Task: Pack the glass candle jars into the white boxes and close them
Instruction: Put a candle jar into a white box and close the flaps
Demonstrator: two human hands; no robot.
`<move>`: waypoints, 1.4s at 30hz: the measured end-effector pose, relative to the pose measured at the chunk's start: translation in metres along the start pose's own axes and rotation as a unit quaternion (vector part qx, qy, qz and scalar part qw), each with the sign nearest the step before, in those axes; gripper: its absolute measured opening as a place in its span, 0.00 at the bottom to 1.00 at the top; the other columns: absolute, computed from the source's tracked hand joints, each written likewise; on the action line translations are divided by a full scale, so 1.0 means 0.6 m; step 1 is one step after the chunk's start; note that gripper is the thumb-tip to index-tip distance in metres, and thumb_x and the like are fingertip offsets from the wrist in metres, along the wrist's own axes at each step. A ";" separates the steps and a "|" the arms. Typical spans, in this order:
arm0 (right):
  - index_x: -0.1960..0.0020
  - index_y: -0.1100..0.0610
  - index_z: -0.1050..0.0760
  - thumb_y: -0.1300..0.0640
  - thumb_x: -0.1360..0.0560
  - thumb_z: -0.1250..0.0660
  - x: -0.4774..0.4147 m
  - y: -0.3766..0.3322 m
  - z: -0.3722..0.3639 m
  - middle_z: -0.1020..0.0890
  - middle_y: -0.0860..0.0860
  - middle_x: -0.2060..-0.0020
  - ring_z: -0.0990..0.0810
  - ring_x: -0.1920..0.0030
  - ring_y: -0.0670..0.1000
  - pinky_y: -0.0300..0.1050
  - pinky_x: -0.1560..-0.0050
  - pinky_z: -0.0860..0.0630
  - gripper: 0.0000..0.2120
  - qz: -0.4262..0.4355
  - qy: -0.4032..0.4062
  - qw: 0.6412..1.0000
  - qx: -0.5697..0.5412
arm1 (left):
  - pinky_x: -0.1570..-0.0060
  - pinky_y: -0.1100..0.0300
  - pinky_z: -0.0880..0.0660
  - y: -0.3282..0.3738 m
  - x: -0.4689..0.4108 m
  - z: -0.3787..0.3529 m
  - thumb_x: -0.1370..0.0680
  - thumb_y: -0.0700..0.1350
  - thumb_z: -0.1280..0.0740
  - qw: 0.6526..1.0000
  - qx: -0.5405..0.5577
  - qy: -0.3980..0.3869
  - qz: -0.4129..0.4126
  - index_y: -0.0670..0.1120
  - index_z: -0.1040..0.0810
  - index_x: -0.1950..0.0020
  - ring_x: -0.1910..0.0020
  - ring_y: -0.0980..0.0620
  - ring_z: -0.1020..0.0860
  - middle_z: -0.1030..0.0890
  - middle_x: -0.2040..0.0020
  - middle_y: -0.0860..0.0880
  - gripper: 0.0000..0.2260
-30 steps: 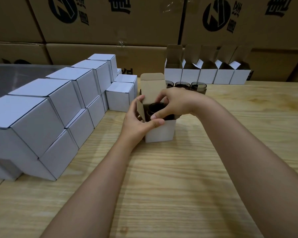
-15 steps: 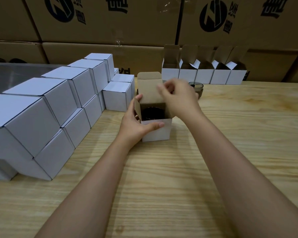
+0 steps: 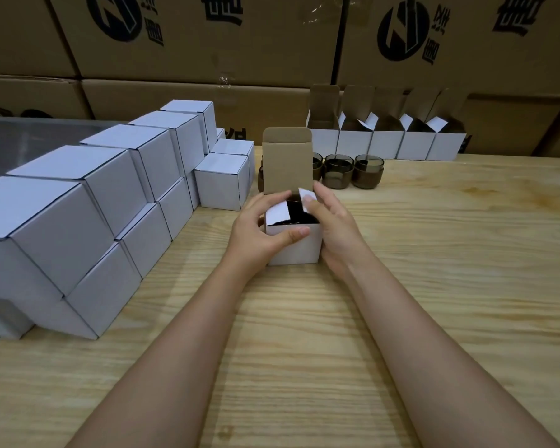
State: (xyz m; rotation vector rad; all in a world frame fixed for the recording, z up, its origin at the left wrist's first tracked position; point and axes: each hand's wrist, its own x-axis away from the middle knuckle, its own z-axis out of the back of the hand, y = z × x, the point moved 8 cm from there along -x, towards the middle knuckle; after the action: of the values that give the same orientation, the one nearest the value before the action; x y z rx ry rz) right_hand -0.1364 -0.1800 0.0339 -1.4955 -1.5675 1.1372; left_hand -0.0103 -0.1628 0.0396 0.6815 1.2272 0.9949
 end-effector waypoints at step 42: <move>0.56 0.52 0.25 0.62 0.35 0.28 0.009 -0.019 0.010 0.26 0.52 0.39 0.28 0.35 0.59 0.65 0.35 0.31 0.11 0.135 -0.049 0.983 0.113 | 0.49 0.62 0.22 -0.021 0.003 0.024 0.46 0.57 0.21 0.993 0.069 0.085 0.044 0.57 0.34 0.51 0.39 0.54 0.25 0.23 0.42 0.51 0.30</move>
State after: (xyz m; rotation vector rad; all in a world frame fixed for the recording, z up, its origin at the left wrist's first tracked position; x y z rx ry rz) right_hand -0.1469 -0.1750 0.0418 -1.5481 -1.2731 1.5094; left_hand 0.0066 -0.1657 0.0312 0.7762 1.4361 1.0648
